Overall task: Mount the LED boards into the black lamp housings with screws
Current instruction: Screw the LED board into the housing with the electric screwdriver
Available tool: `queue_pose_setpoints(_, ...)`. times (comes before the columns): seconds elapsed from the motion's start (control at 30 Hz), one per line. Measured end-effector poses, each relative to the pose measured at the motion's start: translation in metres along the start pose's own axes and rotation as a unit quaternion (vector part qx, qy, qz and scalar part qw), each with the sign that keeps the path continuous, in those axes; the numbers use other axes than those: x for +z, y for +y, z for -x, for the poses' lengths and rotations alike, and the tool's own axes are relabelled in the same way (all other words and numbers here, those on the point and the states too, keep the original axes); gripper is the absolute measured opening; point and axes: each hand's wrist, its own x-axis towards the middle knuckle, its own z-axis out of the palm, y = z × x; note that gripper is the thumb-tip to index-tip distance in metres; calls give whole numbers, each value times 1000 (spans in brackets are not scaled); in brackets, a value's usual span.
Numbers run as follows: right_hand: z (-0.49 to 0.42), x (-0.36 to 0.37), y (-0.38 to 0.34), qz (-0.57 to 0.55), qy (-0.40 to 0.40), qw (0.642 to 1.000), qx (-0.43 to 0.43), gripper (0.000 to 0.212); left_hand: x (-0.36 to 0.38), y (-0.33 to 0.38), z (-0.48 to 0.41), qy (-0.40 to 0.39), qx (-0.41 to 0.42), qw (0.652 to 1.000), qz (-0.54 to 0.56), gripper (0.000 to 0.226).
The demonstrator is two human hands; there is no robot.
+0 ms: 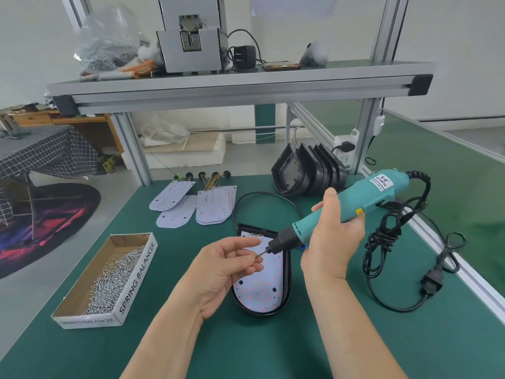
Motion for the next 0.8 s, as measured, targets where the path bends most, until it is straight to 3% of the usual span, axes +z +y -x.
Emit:
queue_pose_setpoints(0.7,1,-6,11,1,19,999,27,23,0,-13,-2,22,28,998,-52,24)
queue_pose_setpoints(0.8,-1,-5,9,-3,13,1000,25,21,1,-13,-3,21,18,1000,-14,21)
